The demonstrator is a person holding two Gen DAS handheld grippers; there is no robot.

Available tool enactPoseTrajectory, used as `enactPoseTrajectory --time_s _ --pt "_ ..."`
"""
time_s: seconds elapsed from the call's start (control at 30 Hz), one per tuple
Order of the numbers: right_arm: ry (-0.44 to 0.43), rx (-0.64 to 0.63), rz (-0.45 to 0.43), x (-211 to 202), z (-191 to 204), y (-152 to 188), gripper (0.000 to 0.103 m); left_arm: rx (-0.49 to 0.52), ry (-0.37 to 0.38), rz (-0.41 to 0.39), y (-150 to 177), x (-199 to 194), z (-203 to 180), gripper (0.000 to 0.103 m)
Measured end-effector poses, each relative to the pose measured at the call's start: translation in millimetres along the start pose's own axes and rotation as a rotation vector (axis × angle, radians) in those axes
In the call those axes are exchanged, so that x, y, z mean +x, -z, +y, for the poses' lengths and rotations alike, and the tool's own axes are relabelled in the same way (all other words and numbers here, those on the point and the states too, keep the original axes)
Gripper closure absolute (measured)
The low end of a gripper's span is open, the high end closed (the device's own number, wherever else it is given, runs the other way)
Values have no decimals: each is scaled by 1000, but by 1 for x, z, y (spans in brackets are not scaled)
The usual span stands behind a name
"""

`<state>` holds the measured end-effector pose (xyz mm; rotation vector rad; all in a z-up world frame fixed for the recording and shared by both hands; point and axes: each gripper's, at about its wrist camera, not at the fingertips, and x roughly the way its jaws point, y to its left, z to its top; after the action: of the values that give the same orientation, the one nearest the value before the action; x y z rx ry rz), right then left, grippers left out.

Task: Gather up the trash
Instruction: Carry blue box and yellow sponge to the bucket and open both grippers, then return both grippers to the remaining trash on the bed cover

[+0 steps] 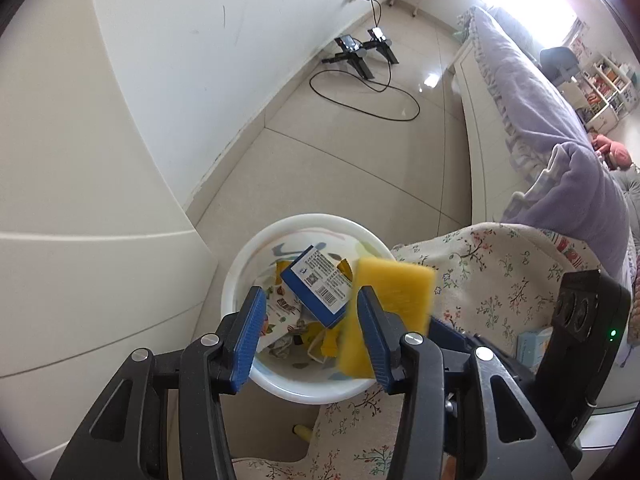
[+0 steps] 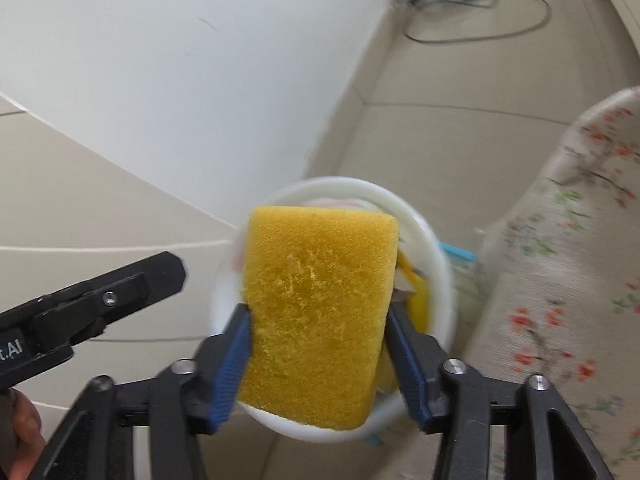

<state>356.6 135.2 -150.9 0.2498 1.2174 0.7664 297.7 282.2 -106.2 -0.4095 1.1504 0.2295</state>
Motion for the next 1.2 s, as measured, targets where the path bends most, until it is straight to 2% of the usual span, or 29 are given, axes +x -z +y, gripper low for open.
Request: enactPoseTrajectory --time_s 0.03,0.1,0.23,0.43,0.63,0.77,0.9,1.03,1.2 --pt "-25 8 -13 0 2 0 35 -7 5 2 0 0 2 53" --pt "-54 42 -15 3 4 4 33 -13 5 8 1 1 4 53" --pt "-14 33 6 0 1 7 33 -10 9 14 3 1 -1 53" --pt "32 68 -41 -47 -20 8 33 45 40 13 11 1 -39 53" --pt "110 74 -73 -109 -49 20 33 206 82 5 35 -3 -116 53" --pt "173 88 -115 -162 -76 33 33 380 98 -39 61 -13 -180 53" --pt "266 89 -96 -197 -110 50 33 492 159 -31 83 -12 -236 53" --pt "388 93 -72 -229 -160 76 33 606 138 -13 105 0 -278 53" --pt "510 172 -21 -250 -229 110 33 728 140 21 130 14 -314 50"
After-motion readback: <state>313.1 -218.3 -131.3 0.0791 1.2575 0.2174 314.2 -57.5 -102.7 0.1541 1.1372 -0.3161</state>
